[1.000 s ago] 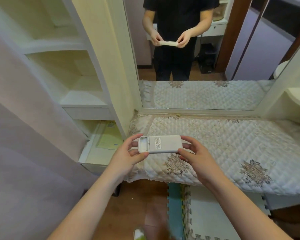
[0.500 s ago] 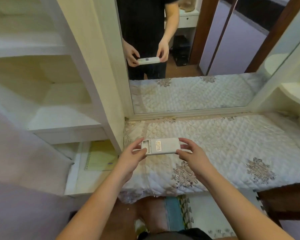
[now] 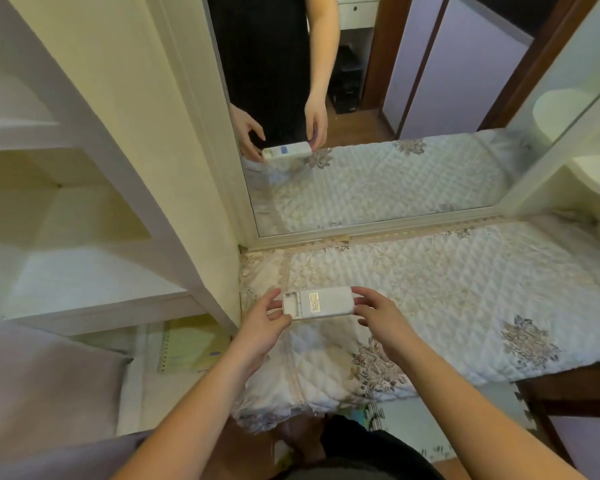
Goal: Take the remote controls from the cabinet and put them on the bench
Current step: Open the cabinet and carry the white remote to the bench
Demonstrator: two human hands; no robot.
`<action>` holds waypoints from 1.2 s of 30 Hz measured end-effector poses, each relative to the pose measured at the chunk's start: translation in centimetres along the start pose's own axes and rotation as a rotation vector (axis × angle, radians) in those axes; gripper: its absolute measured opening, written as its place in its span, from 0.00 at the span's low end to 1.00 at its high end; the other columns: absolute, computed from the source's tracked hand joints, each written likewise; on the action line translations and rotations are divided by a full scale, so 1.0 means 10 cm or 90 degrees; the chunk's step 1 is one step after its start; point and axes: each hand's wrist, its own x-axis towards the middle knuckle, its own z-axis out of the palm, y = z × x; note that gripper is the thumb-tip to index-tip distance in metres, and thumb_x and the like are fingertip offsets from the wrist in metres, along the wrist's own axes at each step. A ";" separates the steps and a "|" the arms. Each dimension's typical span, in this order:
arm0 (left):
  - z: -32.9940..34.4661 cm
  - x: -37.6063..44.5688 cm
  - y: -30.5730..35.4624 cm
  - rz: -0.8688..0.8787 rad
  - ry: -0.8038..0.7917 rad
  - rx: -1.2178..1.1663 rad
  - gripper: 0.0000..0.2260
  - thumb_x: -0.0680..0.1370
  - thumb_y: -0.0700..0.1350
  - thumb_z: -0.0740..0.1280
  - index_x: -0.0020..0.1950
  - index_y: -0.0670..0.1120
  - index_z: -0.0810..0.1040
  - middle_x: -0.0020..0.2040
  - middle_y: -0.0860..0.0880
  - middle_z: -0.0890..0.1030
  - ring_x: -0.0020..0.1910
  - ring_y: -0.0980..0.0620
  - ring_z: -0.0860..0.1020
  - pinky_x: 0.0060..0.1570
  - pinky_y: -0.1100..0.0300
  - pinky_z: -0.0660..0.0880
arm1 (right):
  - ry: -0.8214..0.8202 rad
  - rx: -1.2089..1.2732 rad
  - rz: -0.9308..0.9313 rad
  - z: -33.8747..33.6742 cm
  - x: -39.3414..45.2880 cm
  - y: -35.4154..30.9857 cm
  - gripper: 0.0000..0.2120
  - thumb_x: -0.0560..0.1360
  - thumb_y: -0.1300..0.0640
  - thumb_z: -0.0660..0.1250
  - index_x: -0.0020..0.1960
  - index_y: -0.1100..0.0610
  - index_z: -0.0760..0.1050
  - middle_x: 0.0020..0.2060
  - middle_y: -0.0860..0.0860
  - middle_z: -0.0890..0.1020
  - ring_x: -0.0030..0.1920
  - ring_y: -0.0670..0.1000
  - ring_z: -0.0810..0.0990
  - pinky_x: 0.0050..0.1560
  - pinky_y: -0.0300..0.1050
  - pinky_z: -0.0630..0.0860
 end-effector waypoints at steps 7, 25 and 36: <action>0.13 0.47 0.10 -0.078 0.020 0.001 0.28 0.77 0.39 0.65 0.76 0.47 0.62 0.63 0.48 0.74 0.63 0.50 0.74 0.66 0.51 0.71 | -0.052 -0.038 0.044 -0.03 0.62 -0.01 0.18 0.78 0.65 0.57 0.66 0.57 0.72 0.59 0.52 0.78 0.57 0.52 0.76 0.47 0.40 0.71; 0.23 1.17 0.07 -0.178 0.072 -0.038 0.22 0.78 0.40 0.63 0.73 0.43 0.68 0.68 0.48 0.72 0.67 0.48 0.70 0.71 0.50 0.66 | -0.118 -0.080 0.139 -0.04 1.49 0.01 0.21 0.78 0.61 0.57 0.71 0.55 0.66 0.65 0.53 0.76 0.63 0.55 0.75 0.64 0.51 0.72; 0.23 1.13 -0.04 -0.168 0.074 -0.045 0.21 0.79 0.40 0.63 0.72 0.45 0.68 0.63 0.50 0.76 0.62 0.51 0.74 0.66 0.52 0.70 | -0.128 -0.050 0.143 -0.12 1.45 0.09 0.21 0.79 0.63 0.57 0.71 0.55 0.65 0.66 0.52 0.74 0.63 0.53 0.74 0.66 0.51 0.70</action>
